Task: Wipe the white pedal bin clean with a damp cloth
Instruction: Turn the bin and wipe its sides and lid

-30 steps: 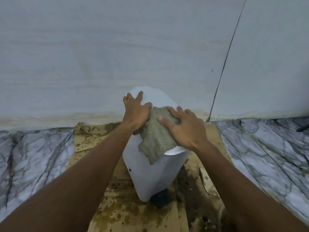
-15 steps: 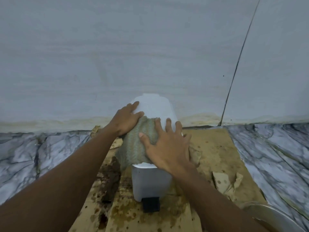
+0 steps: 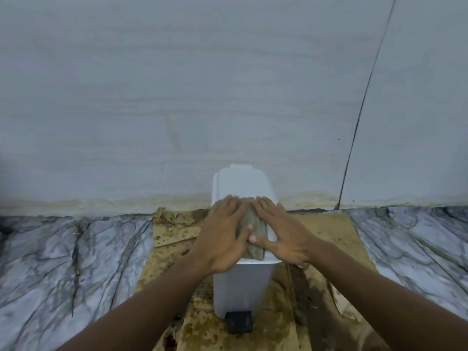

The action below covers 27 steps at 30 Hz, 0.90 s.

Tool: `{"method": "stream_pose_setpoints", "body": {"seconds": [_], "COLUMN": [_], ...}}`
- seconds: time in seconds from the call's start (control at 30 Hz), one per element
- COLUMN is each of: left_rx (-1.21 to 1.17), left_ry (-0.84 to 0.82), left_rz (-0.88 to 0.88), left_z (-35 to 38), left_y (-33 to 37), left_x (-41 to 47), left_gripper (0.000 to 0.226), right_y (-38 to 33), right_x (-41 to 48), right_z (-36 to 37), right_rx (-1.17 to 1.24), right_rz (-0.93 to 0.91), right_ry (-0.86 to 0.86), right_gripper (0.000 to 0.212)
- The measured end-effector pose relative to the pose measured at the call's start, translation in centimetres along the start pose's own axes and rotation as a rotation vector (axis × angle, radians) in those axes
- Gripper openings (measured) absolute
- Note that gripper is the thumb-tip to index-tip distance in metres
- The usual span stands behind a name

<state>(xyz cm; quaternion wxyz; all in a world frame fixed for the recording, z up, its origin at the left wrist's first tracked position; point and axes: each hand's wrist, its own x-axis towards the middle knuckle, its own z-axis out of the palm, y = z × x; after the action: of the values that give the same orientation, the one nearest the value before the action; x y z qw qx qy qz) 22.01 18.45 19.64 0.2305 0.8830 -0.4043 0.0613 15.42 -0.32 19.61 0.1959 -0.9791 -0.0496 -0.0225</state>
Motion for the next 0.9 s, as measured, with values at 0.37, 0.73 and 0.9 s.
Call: {"method": "stream_pose_setpoints", "body": {"seconds": [0.37, 0.73, 0.9], "left_rx": [-0.02, 0.15, 0.295], "left_ry": [0.1, 0.211, 0.24], "left_rz": [-0.073, 0.191, 0.457], "left_z": [-0.8, 2.3, 4.4], "left_y": [-3.0, -2.0, -0.7], "left_x": [3.9, -1.2, -1.9], "left_gripper": [0.067, 0.059, 0.059], "right_y": [0.5, 3.7, 5.3], "right_x": [4.2, 3.7, 1.1], "right_z": [-0.1, 2.7, 3.0], "right_rx": [0.311, 0.396, 0.409], "right_rz": [-0.032, -0.098, -0.072], "right_ry": [0.13, 0.258, 0.332], "right_gripper": [0.073, 0.054, 0.052]}}
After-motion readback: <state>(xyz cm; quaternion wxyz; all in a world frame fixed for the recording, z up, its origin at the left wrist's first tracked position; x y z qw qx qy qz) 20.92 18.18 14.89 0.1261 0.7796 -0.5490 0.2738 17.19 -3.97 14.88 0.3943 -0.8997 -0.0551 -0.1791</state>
